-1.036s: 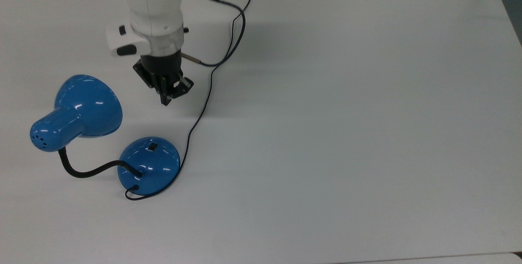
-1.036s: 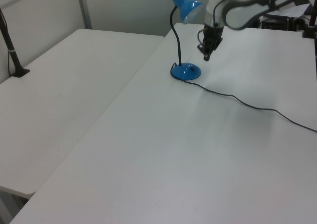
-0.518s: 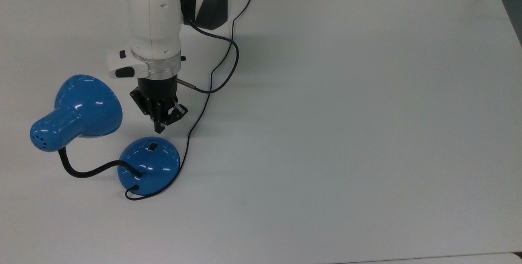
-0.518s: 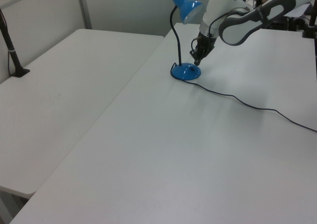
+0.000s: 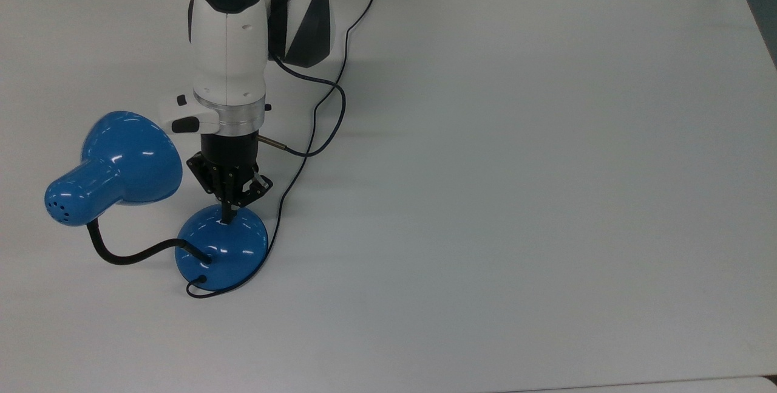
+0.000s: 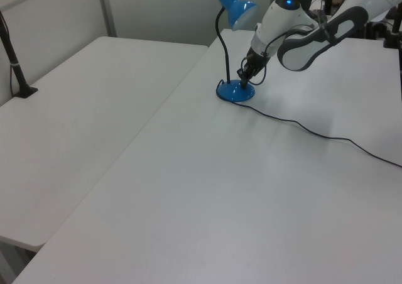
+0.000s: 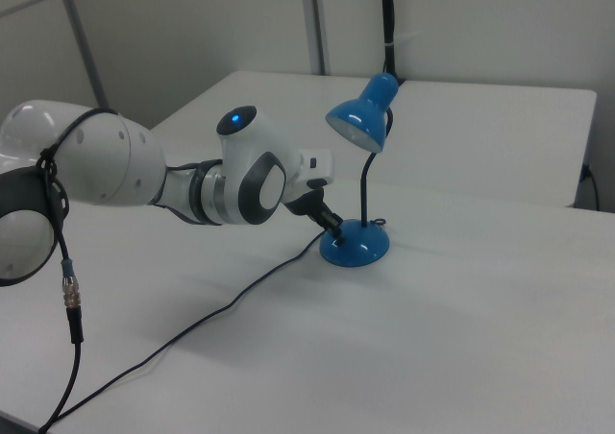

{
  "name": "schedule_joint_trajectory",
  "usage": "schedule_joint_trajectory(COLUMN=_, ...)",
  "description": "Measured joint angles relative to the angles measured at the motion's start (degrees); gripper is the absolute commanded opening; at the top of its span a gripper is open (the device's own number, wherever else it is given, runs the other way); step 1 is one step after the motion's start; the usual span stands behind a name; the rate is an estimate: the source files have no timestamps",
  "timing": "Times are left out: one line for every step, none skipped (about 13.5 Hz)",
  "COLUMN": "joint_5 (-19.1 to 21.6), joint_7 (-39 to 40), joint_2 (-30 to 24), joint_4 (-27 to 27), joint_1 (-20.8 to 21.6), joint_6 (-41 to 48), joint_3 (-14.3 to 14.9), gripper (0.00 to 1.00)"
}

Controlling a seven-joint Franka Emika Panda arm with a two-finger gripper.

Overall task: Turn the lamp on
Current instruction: 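Lower the gripper onto the switch on the blue base and press it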

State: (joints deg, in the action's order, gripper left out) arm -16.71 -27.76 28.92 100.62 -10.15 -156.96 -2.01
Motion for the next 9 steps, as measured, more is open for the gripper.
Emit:
schedule_joint_trajectory(joint_5=0.0, joint_7=0.0, joint_2=0.2, joint_4=0.0, joint_1=-0.1, joint_6=-0.3, joint_3=0.0, gripper=0.00)
schedule_joint_trajectory(joint_5=0.0, joint_7=0.0, joint_2=0.3, joint_4=0.0, joint_1=-0.1, joint_6=-0.5, joint_3=0.0, gripper=0.00)
schedule_joint_trajectory(joint_5=0.0, joint_7=0.0, joint_2=0.5, joint_4=-0.1, joint_1=-0.2, joint_6=-0.9, joint_3=0.0, gripper=0.00)
schedule_joint_trajectory(joint_5=0.0, joint_7=0.0, joint_2=0.6, joint_4=-0.3, joint_1=-0.3, joint_6=-1.2, joint_3=0.0, gripper=0.00)
schedule_joint_trajectory(joint_5=0.0, joint_7=0.0, joint_2=0.9, joint_4=-0.6, joint_1=-0.3, joint_6=-1.2, joint_3=0.0, gripper=0.00)
schedule_joint_trajectory(joint_5=0.0, joint_7=0.0, joint_2=1.2, joint_4=-0.9, joint_1=-0.4, joint_6=-1.2, joint_3=0.0, gripper=0.00)
schedule_joint_trajectory(joint_5=0.0, joint_7=0.0, joint_2=1.6, joint_4=-1.3, joint_1=-0.4, joint_6=-1.3, joint_3=0.0, gripper=0.00)
schedule_joint_trajectory(joint_5=0.0, joint_7=0.0, joint_2=1.8, joint_4=-1.6, joint_1=-0.4, joint_6=-1.3, joint_3=0.0, gripper=0.00)
schedule_joint_trajectory(joint_5=0.0, joint_7=0.0, joint_2=2.1, joint_4=-1.8, joint_1=-0.4, joint_6=-1.3, joint_3=0.0, gripper=0.00)
